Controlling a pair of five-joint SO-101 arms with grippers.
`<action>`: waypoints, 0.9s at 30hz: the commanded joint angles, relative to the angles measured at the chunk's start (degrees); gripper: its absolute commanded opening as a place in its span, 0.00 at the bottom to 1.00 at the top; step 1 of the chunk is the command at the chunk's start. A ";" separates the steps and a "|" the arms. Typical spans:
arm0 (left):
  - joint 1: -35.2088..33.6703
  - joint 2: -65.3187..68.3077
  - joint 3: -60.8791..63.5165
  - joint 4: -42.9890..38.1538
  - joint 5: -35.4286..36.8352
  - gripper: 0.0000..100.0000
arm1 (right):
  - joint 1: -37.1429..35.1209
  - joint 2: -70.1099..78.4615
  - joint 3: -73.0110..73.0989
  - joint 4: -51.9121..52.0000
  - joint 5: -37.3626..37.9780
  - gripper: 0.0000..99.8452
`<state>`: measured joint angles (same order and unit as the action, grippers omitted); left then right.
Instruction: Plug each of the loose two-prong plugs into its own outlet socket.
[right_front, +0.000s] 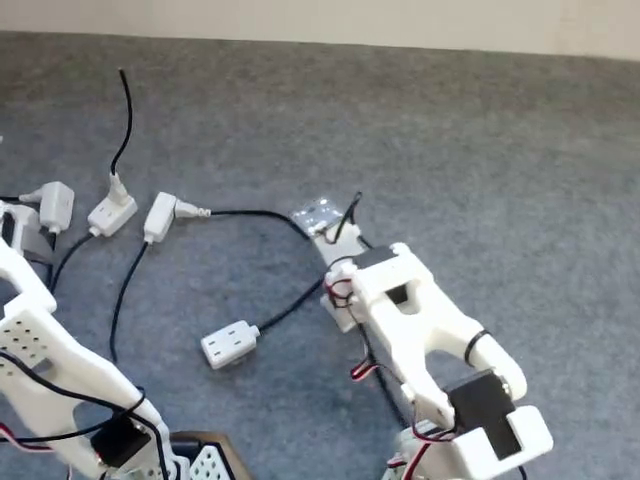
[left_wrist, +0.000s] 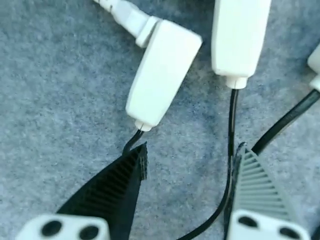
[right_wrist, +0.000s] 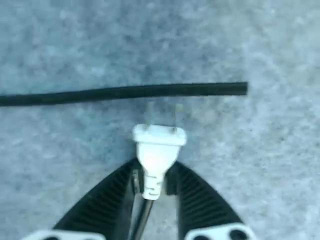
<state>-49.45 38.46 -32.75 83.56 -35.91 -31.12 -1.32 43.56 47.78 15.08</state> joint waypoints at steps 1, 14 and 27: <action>-1.27 -0.57 -2.33 -0.09 0.18 0.29 | -0.04 1.45 -1.19 4.70 4.22 0.01; 4.62 -0.66 -7.69 14.59 -5.98 0.29 | -2.42 -23.78 -8.92 12.00 4.31 0.00; 18.51 -19.21 -7.08 18.20 -3.08 0.29 | -14.55 -55.16 23.16 -10.95 1.41 0.00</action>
<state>-37.93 31.25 -43.38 100.97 -39.69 -43.34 -55.65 64.13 41.45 17.19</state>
